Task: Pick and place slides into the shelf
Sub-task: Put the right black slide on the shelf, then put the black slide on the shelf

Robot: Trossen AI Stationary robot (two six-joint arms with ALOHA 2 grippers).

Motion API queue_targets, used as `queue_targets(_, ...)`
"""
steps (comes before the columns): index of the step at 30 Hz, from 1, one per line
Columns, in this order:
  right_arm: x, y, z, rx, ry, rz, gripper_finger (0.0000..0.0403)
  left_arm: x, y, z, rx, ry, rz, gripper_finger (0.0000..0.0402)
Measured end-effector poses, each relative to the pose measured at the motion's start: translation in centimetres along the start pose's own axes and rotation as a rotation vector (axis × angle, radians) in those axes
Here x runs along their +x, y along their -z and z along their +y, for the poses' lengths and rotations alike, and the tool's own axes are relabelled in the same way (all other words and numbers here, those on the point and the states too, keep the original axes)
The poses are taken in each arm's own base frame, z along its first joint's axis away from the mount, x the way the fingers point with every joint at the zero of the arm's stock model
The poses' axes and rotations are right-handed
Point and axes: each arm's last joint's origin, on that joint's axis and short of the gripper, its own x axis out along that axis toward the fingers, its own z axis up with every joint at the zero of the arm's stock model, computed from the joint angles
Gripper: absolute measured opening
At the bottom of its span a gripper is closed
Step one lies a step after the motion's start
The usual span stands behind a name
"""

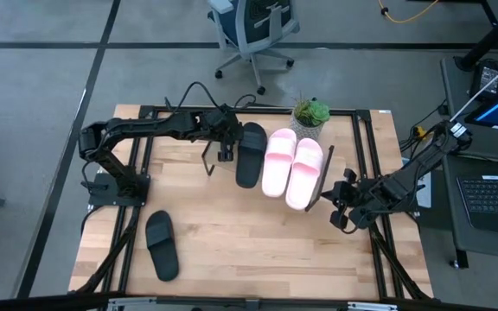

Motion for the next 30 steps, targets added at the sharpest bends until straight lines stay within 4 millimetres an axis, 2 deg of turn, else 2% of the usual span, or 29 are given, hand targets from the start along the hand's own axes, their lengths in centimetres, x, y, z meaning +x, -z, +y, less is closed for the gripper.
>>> queue_targets(20, 0.0, -0.7, 0.8, -0.041, -0.059, -0.072, 0.0001, -0.1, -0.7, -0.9, 0.074, 0.079, -0.069, 0.0000)
queue_targets(30, -0.1, -0.8, 0.6, -0.044, -0.036, -0.081, 0.0001, -0.7, -0.4, 0.2, 0.113, -0.312, 0.124, 0.0000)
